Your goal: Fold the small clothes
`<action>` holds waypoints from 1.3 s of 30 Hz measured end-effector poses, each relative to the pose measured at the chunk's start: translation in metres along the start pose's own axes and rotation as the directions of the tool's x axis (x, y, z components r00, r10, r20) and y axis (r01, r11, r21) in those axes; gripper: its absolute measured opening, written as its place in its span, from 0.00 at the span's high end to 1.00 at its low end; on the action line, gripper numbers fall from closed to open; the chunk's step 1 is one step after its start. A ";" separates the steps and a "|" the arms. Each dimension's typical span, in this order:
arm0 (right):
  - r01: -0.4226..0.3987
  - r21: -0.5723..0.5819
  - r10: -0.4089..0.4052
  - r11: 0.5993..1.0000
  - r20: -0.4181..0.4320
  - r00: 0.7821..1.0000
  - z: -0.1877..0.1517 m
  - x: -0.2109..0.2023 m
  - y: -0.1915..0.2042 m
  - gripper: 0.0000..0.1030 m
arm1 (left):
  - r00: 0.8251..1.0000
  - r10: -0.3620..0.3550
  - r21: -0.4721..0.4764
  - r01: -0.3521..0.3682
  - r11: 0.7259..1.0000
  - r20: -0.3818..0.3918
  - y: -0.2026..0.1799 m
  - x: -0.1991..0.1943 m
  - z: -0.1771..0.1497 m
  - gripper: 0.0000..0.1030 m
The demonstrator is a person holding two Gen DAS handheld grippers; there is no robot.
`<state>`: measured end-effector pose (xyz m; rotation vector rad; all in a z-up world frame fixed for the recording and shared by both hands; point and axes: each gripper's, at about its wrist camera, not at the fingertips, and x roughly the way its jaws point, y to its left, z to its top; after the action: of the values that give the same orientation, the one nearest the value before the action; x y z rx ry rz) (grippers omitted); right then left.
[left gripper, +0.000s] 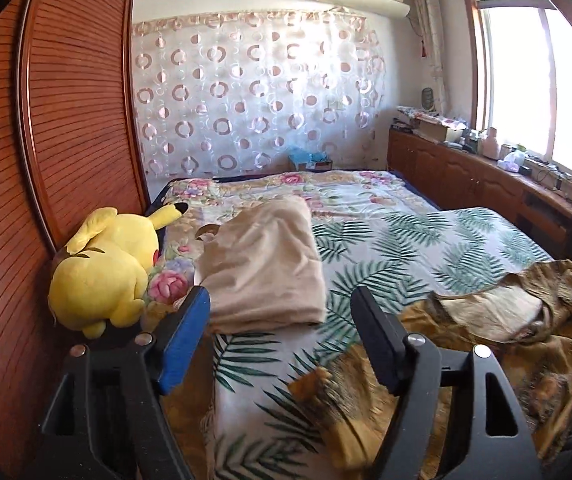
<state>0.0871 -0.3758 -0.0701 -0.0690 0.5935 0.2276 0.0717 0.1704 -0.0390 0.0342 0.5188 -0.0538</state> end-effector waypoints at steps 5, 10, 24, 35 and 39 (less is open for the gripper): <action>0.027 0.014 -0.025 1.000 -0.110 0.994 -0.001 0.047 0.001 0.60 | 0.994 0.036 0.021 -0.034 0.999 -0.108 0.010 0.048 -0.016 0.28; -0.029 0.023 0.033 0.999 -0.161 0.986 -0.005 0.059 0.013 0.60 | 0.980 0.042 0.020 -0.039 0.999 -0.194 0.015 0.069 -0.040 0.28; -0.138 -0.041 0.129 0.990 -0.181 0.975 -0.021 0.017 0.040 0.60 | 0.959 -0.039 0.023 0.048 0.999 -0.280 -0.008 0.074 -0.043 0.28; 0.008 0.020 -0.005 1.000 -0.151 0.988 -0.023 0.029 0.009 0.51 | 0.941 -0.102 0.014 0.112 0.994 -0.321 -0.020 0.075 -0.041 0.29; -0.008 0.040 0.015 0.999 -0.183 0.983 -0.028 0.036 0.003 0.51 | 0.937 -0.105 0.015 0.117 0.993 -0.333 -0.024 0.074 -0.042 0.30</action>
<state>0.0997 -0.3698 -0.1133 -0.0494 0.7812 0.2221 0.1138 0.1456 -0.1131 0.0482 0.8575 -0.1698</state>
